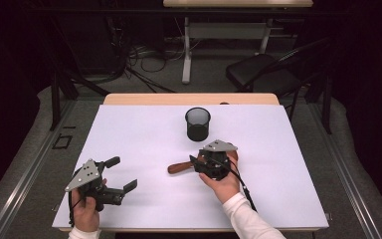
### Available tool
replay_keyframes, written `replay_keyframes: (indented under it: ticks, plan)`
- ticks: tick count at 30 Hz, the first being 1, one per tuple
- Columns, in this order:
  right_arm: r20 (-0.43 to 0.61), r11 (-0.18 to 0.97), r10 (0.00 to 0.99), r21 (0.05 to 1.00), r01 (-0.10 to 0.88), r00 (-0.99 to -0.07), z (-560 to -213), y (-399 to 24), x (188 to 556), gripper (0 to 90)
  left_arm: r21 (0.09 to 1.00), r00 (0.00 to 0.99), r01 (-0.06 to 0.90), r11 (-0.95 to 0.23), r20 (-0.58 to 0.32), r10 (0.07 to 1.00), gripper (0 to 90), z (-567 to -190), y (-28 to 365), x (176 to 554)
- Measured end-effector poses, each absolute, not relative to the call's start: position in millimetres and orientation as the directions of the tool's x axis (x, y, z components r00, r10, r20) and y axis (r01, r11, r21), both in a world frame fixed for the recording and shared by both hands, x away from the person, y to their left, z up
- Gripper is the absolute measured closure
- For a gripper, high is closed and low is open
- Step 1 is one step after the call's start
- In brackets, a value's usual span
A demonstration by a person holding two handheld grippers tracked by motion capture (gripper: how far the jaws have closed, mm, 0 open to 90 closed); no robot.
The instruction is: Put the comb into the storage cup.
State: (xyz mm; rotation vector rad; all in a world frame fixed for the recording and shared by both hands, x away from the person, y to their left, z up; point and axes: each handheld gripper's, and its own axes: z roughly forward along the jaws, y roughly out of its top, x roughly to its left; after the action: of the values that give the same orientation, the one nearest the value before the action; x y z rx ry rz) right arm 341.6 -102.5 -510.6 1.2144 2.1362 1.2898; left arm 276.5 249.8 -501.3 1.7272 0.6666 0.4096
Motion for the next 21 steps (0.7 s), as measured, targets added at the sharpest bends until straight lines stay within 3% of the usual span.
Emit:
replay_keyframes:
  ticks: [2, 9, 10, 21]
  plan:
    - [0.104, 0.238, 0.816, 0.836, 0.494, -0.569, -514.7, -94.2, 345.9, 68.7, 0.963, 0.776, 0.22, -0.157, -0.075, 0.626, 0.2, -501.8, 249.8, 277.0]
    - [0.076, 0.279, 0.813, 0.819, 0.501, -0.577, -522.4, -82.0, 354.7, 84.0, 0.962, 0.778, 0.223, -0.157, -0.078, 0.623, 0.3, -502.7, 250.1, 278.2]
    - [0.082, 0.281, 0.813, 0.813, 0.511, -0.576, -525.6, -79.9, 358.5, 89.7, 0.962, 0.779, 0.223, -0.157, -0.079, 0.622, 0.3, -502.9, 250.1, 278.4]
    - [0.071, 0.302, 0.84, 0.762, 0.573, -0.538, -539.3, -63.7, 375.9, 90.0, 0.961, 0.778, 0.228, -0.159, -0.082, 0.623, 0.3, -503.7, 250.2, 279.1]
